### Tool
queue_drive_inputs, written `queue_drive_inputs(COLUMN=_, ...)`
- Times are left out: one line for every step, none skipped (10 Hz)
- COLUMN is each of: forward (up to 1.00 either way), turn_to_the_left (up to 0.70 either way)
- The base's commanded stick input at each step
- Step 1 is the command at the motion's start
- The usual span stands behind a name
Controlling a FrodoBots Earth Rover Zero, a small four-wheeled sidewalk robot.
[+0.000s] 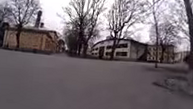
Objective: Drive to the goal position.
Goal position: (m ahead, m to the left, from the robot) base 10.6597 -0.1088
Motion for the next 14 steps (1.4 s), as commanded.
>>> queue_drive_inputs(forward=0.7, turn_to_the_left=0.0)
queue_drive_inputs(forward=0.7, turn_to_the_left=0.0)
queue_drive_inputs(forward=0.7, turn_to_the_left=0.0)
queue_drive_inputs(forward=0.7, turn_to_the_left=0.0)
queue_drive_inputs(forward=0.7, turn_to_the_left=0.0)
queue_drive_inputs(forward=0.7, turn_to_the_left=0.0)
queue_drive_inputs(forward=0.7, turn_to_the_left=0.0)
queue_drive_inputs(forward=0.7, turn_to_the_left=0.0)
queue_drive_inputs(forward=0.7, turn_to_the_left=0.0)
queue_drive_inputs(forward=0.76, turn_to_the_left=0.0)
queue_drive_inputs(forward=0.85, turn_to_the_left=0.0)
queue_drive_inputs(forward=0.85, turn_to_the_left=-0.28)
queue_drive_inputs(forward=0.85, turn_to_the_left=-0.34)
queue_drive_inputs(forward=0.85, turn_to_the_left=-0.34)
